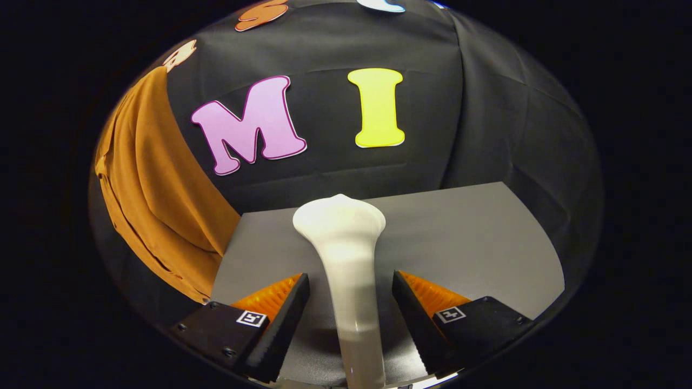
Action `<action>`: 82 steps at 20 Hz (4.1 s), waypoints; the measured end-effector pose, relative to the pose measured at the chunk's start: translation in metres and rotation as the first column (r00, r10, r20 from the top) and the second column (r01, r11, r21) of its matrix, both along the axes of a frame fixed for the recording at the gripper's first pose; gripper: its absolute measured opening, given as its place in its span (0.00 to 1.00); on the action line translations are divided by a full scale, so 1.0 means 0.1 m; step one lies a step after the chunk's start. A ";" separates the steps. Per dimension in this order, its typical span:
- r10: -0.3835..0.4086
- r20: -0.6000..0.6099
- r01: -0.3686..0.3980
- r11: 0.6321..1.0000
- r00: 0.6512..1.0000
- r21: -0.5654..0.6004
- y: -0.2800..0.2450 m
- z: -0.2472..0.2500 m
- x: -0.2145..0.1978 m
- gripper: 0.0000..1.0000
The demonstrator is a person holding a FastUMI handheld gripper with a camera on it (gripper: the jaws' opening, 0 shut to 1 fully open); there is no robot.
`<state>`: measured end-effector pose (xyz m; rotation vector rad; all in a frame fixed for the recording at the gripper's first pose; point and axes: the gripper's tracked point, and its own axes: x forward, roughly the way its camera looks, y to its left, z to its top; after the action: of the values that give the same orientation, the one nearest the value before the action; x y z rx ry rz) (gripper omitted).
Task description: Iron the clothes twice with a garment steamer, once on the left side and once on the right side.
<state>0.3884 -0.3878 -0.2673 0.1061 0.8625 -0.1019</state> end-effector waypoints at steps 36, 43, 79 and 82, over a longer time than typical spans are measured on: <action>0.109 0.470 -0.050 0.990 0.876 -0.135 2.10 1.83 -0.88 0.36; 0.126 0.435 -0.061 0.985 0.892 -0.161 2.86 1.60 -0.69 0.36; 0.020 -0.046 -0.026 0.991 0.999 -0.130 2.81 -0.60 -0.54 0.36; 0.013 -0.090 -0.025 0.992 0.996 -0.127 2.74 -0.69 -0.66 0.36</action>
<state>0.3221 -0.1135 -0.3366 -0.0272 0.9438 -0.1449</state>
